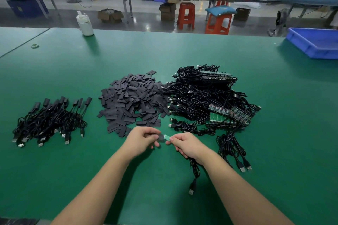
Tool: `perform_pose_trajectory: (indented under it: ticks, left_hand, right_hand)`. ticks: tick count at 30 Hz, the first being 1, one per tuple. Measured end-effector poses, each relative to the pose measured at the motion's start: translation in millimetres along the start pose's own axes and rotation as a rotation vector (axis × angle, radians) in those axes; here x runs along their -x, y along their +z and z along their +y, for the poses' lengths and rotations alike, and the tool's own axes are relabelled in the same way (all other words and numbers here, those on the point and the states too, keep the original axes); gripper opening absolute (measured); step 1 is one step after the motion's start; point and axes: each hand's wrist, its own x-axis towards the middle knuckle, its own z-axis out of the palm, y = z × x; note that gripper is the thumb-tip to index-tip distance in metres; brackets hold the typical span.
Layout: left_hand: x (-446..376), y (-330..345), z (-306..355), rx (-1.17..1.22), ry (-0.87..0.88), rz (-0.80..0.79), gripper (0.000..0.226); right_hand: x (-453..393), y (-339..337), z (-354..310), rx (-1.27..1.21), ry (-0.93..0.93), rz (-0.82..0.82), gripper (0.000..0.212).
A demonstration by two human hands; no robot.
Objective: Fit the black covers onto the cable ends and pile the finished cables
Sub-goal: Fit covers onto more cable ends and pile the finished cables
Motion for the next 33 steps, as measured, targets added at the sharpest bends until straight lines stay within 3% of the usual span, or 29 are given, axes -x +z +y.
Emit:
perform_pose_trajectory:
  ticks: [3,11,19,22,27,33]
  left_hand:
    - [2,5,-6,0.005,0.013,-0.038,0.031]
    - [4,-3,-15,-0.289,0.236,0.024,0.025]
    - [12,9,-14,-0.222,0.185,0.088,0.015]
    - [17,17,-14,-0.329,0.369,0.114,0.016]
    - [22,26,-18,-0.749,0.763,0.252,0.032]
    - [21,30,-25,-0.818,0.872,0.363,0.042]
  right_hand:
    - [2,0,-1,-0.023,0.004,-0.006,0.025]
    - [3,-3,-4,-0.038,0.01,-0.045,0.028]
    - [1,-3,-2,-0.059,0.017,-0.049,0.028]
    - [0,-2,-3,-0.059,0.015,-0.046,0.028]
    - [2,-1,-5,-0.023,0.004,-0.036,0.03]
    - [2,-2,-3,-0.013,0.011,-0.059,0.023]
